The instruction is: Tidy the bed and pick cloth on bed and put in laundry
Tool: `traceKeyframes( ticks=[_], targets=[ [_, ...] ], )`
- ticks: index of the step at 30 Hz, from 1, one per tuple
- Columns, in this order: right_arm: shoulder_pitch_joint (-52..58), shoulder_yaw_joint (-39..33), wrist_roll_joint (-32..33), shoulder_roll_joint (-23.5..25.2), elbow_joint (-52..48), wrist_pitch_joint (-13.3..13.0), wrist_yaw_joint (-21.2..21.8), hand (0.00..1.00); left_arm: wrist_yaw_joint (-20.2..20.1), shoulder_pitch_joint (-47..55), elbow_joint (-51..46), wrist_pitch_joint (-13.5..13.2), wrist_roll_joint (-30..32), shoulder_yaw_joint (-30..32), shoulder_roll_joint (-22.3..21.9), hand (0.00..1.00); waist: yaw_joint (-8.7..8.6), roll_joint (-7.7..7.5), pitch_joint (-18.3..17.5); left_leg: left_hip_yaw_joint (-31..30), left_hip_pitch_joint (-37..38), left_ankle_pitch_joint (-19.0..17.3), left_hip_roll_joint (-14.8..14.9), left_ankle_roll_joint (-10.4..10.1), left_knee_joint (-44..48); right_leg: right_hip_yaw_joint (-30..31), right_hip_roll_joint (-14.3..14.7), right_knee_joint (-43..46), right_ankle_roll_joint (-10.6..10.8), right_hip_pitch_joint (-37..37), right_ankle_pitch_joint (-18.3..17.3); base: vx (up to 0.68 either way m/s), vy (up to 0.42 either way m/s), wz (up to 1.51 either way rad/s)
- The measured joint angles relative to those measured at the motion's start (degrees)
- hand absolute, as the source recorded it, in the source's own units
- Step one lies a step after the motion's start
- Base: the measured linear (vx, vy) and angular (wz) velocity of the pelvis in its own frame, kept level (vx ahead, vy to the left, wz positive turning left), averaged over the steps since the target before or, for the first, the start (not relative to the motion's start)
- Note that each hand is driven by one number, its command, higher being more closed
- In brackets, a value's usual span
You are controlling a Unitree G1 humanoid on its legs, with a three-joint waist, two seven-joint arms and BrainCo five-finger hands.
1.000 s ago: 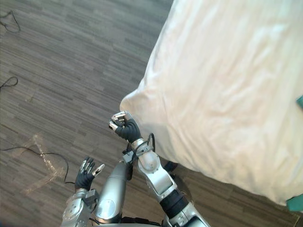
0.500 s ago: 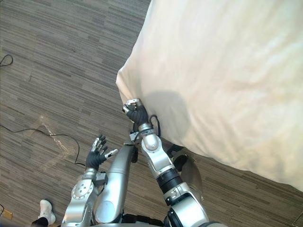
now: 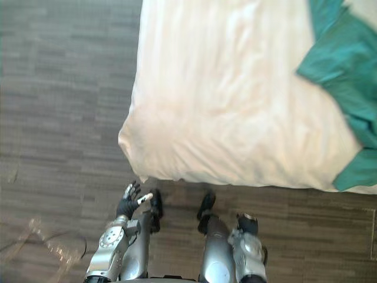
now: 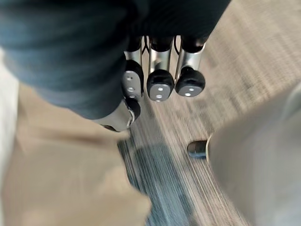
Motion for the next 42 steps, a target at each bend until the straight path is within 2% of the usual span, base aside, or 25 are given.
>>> traceKeyframes(
  ticks=[2,4,7,10,13,16,20,23,24,27,28,31,35,36,39,42],
  targets=[
    [2.89,-0.01,0.44,0.34,-0.54,-0.01,-0.27,1.00,2.27,-2.07,6.95,0.03,-1.31,5.13,0.28,0.00,-0.35,-0.22,-2.09,0.31,2.72,0.35,0.16,-0.52,-1.51,-0.14,0.56,-1.55,0.07,2.57,0.04,0.08,-0.020,-0.09],
    [5.19,0.48,1.86,0.95,-3.91,0.01,-0.23,1.00,3.30,-2.50,10.94,-0.04,-2.23,6.30,1.45,0.00,-1.07,-0.32,-4.38,1.05,5.61,1.04,0.16,-0.89,-3.74,0.01,1.04,-3.28,0.27,4.88,0.55,0.09,-0.005,-0.10],
    [9.23,5.51,3.37,1.35,-18.33,-0.70,0.43,1.00,3.77,-0.83,13.69,-0.08,-3.96,6.66,1.41,0.00,-1.80,-0.31,-7.24,3.40,10.48,1.04,0.26,-1.24,-6.49,1.76,1.91,-5.04,0.40,7.93,0.73,0.10,-0.001,-0.32],
    [11.77,12.02,4.53,1.35,-32.94,-2.94,3.30,1.00,3.69,-0.57,15.41,-0.26,-4.06,6.55,1.27,0.00,-1.96,-0.11,-9.15,4.22,12.87,0.81,0.48,-1.58,-7.90,2.27,2.63,-6.19,0.41,9.77,0.73,0.10,-0.011,-0.18],
    [11.64,18.47,6.34,2.10,-44.41,-5.20,7.52,1.00,3.54,-0.32,15.55,-0.26,-3.40,6.81,1.06,0.00,-1.93,-0.10,-9.60,5.20,15.60,0.65,0.47,-1.77,-9.26,3.01,3.06,-7.02,0.40,11.74,0.72,0.10,-0.001,-0.13],
    [11.52,23.29,9.18,2.22,-48.91,-6.57,10.36,1.00,3.24,0.20,15.74,-0.22,-3.35,7.71,0.60,0.00,-1.93,-0.03,-11.15,5.55,16.13,0.46,0.23,-1.77,-9.87,3.20,3.14,-8.02,0.60,12.30,0.87,0.10,0.018,-0.05],
    [9.52,30.93,16.35,1.78,-52.28,-7.59,14.11,1.00,3.20,0.18,17.69,-0.42,-2.75,9.01,0.38,0.00,-1.82,0.18,-12.33,5.20,18.12,0.40,-0.50,-1.67,-10.93,3.11,2.99,-9.97,0.94,15.02,1.09,0.10,0.031,0.04],
    [3.55,35.45,21.24,1.72,-51.45,-8.38,14.78,1.00,3.26,-0.16,17.65,-0.96,-1.39,7.77,0.39,0.00,-1.43,0.82,-11.41,4.97,17.04,0.34,-0.75,-1.54,-10.59,3.09,2.61,-9.21,1.01,13.72,1.13,0.00,0.024,0.04],
    [-0.25,36.39,22.45,1.64,-50.97,-9.01,14.68,1.00,3.31,-0.66,17.54,-1.52,-1.09,6.61,0.41,0.00,-1.20,1.45,-10.65,4.78,15.08,0.22,-0.74,-1.33,-9.50,3.08,2.21,-7.85,0.98,11.73,1.11,-0.06,0.017,0.06],
    [-10.04,35.69,22.79,1.59,-49.16,-10.72,12.66,1.00,3.30,-1.71,14.78,-2.79,-1.25,2.56,0.54,0.00,-0.58,3.01,-5.70,3.95,9.95,-0.27,-0.76,-0.50,-5.41,3.09,0.79,-3.28,0.36,6.64,0.53,-0.13,0.008,0.10],
    [-13.75,33.76,22.67,2.20,-47.80,-11.56,11.65,1.00,3.26,-1.98,12.63,-3.37,-1.30,1.18,0.60,0.00,0.25,3.65,-3.31,3.53,7.40,-0.54,-0.76,-0.06,-3.43,3.12,0.26,-1.34,0.27,4.17,0.09,-0.18,-0.016,0.12],
    [-18.86,27.40,21.93,2.11,-42.54,-11.95,8.37,1.00,3.19,-2.11,7.90,-4.92,-3.41,-0.91,0.73,0.00,1.60,4.76,1.69,3.11,2.23,-0.73,-0.74,0.26,-0.10,3.32,-1.11,3.25,0.08,-1.32,-1.05,-0.17,-0.026,0.12],
    [-17.92,18.56,19.91,1.56,-35.47,-12.15,5.02,1.00,3.08,-0.91,5.16,-6.46,-4.70,-1.01,0.99,0.00,1.88,5.54,4.49,4.08,-1.63,-1.08,-0.92,0.58,1.62,5.20,-1.78,6.21,0.03,-6.63,-1.27,-0.11,-0.007,-0.09],
    [-17.05,16.62,19.76,0.45,-34.83,-13.50,5.41,1.00,3.06,-0.91,5.23,-6.74,-4.88,-0.92,1.25,0.00,1.62,5.93,5.02,4.90,-2.93,-1.35,-0.94,0.87,2.33,6.12,-2.03,7.01,0.08,-8.58,-1.25,-0.07,0.026,-0.28],
    [-17.08,13.58,17.45,-0.29,-34.92,-15.41,6.47,1.00,2.43,-1.11,6.00,-6.71,-4.93,-0.36,1.80,0.00,1.15,5.86,5.21,6.42,-4.58,-1.80,-0.81,1.03,3.50,7.99,-1.95,7.52,0.43,-11.29,-0.99,-0.04,0.025,-0.23],
    [-17.04,8.18,17.49,0.45,-33.75,-15.82,6.81,1.00,2.00,-1.80,7.45,-6.73,-4.89,2.18,1.79,0.00,1.08,5.16,5.62,6.75,-4.59,-2.19,-0.67,1.07,4.11,8.86,-1.41,7.44,0.50,-11.36,-0.84,0.00,0.009,-0.08]
  ],
)
